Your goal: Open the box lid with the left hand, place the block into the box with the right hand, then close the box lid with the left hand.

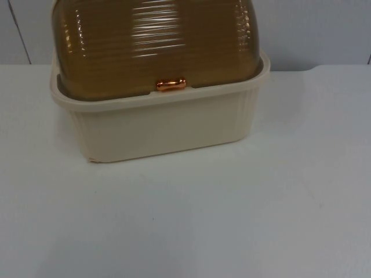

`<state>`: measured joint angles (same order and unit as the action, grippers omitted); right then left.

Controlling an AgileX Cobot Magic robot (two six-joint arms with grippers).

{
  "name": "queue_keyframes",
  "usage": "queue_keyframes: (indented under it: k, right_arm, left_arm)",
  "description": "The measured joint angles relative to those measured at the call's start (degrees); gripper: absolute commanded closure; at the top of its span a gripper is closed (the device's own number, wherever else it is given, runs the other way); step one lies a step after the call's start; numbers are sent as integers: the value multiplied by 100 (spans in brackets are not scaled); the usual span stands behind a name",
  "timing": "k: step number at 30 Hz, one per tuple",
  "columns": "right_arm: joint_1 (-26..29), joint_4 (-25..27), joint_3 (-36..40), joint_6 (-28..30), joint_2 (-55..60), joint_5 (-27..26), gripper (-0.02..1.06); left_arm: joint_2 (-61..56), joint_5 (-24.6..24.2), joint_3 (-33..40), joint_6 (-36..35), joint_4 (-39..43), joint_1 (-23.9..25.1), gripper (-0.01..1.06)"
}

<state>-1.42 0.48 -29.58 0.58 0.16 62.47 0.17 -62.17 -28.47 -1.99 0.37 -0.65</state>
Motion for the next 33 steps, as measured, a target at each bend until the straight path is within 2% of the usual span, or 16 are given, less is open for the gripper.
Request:
queue_keyframes:
  k: [33]
  right_arm:
    - [0,-10,0,-11,0,-9,0]
  left_arm:
    - [0,0,0,0,-37,0,0]
